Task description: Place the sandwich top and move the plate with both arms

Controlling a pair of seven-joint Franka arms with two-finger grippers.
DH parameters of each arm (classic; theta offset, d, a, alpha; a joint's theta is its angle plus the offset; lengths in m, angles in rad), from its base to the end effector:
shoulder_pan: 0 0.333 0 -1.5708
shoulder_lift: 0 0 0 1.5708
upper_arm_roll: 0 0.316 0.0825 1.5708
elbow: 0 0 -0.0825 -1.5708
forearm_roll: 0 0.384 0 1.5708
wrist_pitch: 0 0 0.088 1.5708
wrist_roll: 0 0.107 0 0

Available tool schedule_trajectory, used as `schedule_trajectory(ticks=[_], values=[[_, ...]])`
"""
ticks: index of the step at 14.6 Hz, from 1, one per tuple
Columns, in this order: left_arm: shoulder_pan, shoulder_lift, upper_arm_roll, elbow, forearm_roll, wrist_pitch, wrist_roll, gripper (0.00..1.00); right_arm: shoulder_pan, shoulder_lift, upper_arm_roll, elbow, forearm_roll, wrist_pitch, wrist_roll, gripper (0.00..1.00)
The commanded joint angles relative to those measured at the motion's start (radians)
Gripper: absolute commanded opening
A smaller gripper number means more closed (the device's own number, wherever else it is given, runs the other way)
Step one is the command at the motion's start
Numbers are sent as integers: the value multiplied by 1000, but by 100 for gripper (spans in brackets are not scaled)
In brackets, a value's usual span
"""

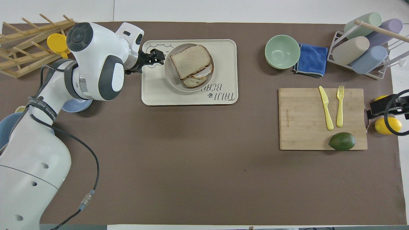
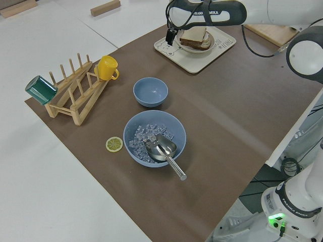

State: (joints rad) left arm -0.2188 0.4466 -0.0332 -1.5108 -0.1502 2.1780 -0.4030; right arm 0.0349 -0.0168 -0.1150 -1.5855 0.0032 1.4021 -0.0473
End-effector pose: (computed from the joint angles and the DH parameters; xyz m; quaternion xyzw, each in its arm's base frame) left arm 0.6843 -0.1782 0.4295 0.9849 0.1128 0.0805 0.1043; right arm 0.5284 -0.0426 0.6135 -0.9964 0.0161 0.0829 0.0079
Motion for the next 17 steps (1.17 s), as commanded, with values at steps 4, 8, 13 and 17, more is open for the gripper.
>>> schedule_trajectory(ticks=[4,8,13,17], values=[[50,-169,-1,-37,149,-226,108,100,-15,-22,12,-28,0,21,-17,100],[93,-319,-4,-51,155,-432,122,100,-12,-22,11,-27,0,21,-17,100],[116,-466,-4,-119,153,-629,217,100,-12,-22,12,-27,0,20,-19,100],[102,-582,-4,-290,152,-627,213,100,-12,-22,12,-27,-2,21,-19,100]])
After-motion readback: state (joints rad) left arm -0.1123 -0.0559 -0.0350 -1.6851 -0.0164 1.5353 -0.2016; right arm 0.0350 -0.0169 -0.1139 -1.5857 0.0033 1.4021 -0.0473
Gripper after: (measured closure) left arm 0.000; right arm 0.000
